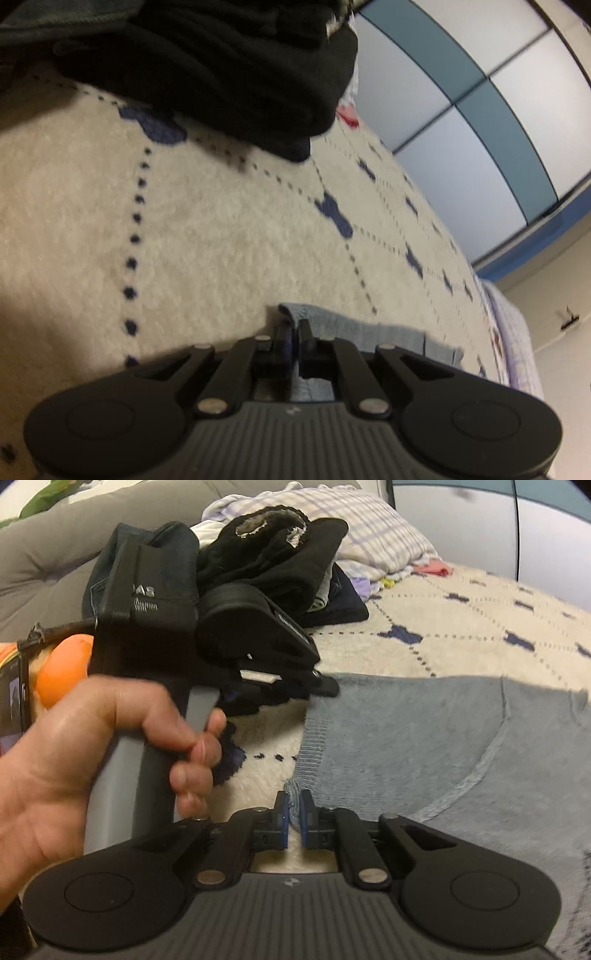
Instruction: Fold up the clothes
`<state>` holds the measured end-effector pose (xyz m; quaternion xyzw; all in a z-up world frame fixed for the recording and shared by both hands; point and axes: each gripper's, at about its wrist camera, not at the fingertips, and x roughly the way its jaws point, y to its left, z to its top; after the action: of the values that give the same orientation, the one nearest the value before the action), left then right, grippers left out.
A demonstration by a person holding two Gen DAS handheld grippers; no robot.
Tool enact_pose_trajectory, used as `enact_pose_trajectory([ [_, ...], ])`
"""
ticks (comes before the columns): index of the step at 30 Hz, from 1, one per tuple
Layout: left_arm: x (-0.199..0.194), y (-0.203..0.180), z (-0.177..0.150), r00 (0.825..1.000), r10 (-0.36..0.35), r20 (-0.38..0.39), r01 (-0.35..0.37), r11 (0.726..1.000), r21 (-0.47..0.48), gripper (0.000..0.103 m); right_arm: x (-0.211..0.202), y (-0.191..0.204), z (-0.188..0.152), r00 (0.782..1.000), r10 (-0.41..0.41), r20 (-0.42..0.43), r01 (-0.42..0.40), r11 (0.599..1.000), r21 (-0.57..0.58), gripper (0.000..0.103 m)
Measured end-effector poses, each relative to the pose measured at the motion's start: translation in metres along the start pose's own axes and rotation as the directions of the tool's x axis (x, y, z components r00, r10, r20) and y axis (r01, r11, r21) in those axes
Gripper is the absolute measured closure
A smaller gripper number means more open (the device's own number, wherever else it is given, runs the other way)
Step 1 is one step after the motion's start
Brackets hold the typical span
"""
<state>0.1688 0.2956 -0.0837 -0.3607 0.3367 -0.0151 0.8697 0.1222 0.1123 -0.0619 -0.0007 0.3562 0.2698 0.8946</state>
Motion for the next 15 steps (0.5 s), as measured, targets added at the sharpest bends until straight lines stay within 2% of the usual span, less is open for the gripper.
enact_pose_trajectory([
  [1,-0.001,0.0,0.001,1.0,-0.001,-0.006,0.001,1.0,0.001,0.095,-0.001,-0.001,0.001,1.0,0.009,0.0,-0.009,1.0,0.017,0.088],
  [2,-0.002,-0.001,0.003,1.0,-0.003,-0.013,0.003,1.0,0.001,0.089,-0.004,-0.002,0.003,1.0,0.02,0.002,-0.02,0.999,0.035,0.083],
  [3,-0.004,-0.003,0.003,1.0,-0.005,-0.015,0.005,1.0,0.002,0.079,-0.009,-0.004,0.004,0.999,0.035,0.009,-0.036,0.998,0.054,0.078],
  [4,-0.007,-0.005,0.004,1.0,-0.006,-0.014,0.006,1.0,0.004,0.074,-0.014,-0.006,0.005,0.999,0.051,0.018,-0.052,0.996,0.07,0.078],
  [6,-0.012,-0.011,0.003,1.0,0.01,-0.007,-0.01,1.0,0.017,0.055,-0.028,-0.01,0.007,0.998,0.06,0.03,-0.063,0.994,0.087,0.077],
  [8,-0.02,-0.023,-0.001,0.999,0.038,-0.002,-0.037,0.997,0.064,0.05,-0.045,-0.016,0.008,0.998,0.052,0.036,-0.055,0.994,0.099,0.076],
  [10,-0.027,-0.037,-0.006,0.998,0.056,0.003,-0.056,0.992,0.117,0.049,-0.064,-0.027,0.007,0.998,0.042,0.045,-0.047,0.993,0.112,0.074],
  [15,-0.044,-0.078,-0.031,1.0,0.008,-0.007,-0.006,0.96,0.281,0.048,-0.111,-0.061,-0.008,0.998,-0.048,0.049,0.041,0.99,0.132,0.07],
])
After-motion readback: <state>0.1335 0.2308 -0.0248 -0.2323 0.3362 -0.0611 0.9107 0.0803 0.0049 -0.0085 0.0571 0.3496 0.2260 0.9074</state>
